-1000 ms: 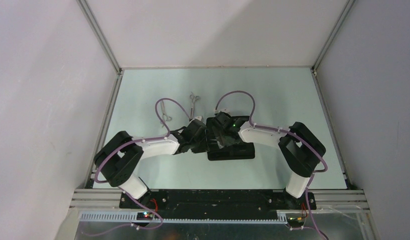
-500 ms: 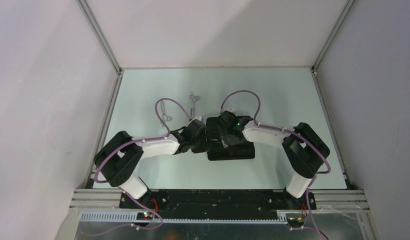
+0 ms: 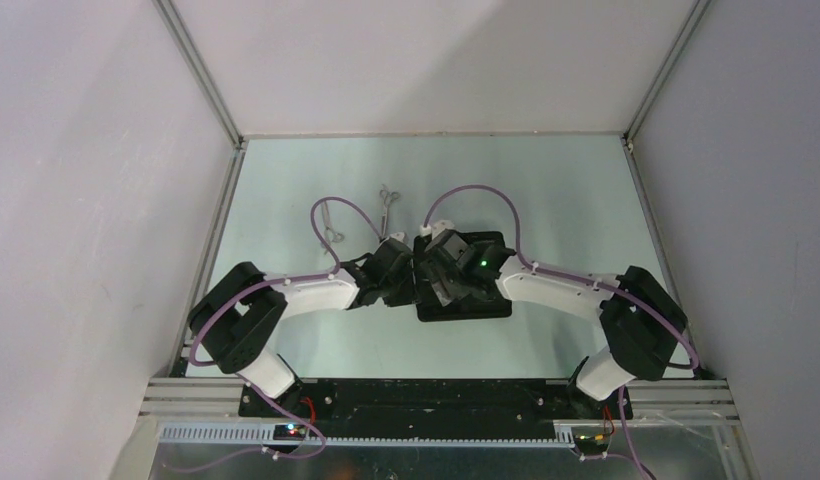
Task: Sort the hair-cutting tools
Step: Place the comb in the hairdressing tool bag.
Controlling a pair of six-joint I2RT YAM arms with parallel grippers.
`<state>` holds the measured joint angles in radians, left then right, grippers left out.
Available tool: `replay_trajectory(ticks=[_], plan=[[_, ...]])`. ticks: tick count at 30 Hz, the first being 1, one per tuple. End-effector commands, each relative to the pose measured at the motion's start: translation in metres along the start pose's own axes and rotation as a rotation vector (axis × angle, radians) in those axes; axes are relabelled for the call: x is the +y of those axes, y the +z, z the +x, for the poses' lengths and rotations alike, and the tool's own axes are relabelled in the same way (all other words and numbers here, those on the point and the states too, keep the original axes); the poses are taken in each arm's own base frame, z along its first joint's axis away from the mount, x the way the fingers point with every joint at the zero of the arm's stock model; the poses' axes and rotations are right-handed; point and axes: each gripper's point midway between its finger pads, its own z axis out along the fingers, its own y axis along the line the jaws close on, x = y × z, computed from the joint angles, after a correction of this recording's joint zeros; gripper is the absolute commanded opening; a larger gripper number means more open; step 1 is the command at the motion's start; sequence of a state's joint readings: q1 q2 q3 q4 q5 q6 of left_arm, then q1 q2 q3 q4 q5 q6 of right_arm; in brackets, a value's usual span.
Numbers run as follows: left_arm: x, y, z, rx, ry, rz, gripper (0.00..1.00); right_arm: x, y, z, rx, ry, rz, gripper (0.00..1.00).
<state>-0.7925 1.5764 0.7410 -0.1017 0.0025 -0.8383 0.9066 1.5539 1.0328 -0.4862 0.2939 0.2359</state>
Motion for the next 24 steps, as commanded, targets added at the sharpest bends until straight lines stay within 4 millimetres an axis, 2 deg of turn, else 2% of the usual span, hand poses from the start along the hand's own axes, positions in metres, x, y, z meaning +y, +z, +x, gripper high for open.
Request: replay_trajectory(ticks=[1,7,11,15,24], plan=[[-0.010,-0.002,0.004,0.010,-0.003,0.052,0.04,0.021,0.005,-0.001,-0.012,-0.060,-0.045,0.69],[-0.011,-0.002,0.005,0.014,-0.008,0.062,0.03,0.043,0.016,0.013,0.025,-0.095,-0.083,0.69],[-0.011,-0.002,0.006,0.019,-0.009,0.064,0.02,0.046,0.026,0.025,0.058,-0.112,-0.065,0.69],[-0.012,-0.003,0.007,0.023,-0.010,0.071,0.01,0.043,0.038,0.030,0.067,-0.108,-0.029,0.69],[-0.014,-0.004,0.013,0.040,-0.028,0.095,0.00,0.015,0.050,0.022,0.040,-0.008,0.075,0.69]])
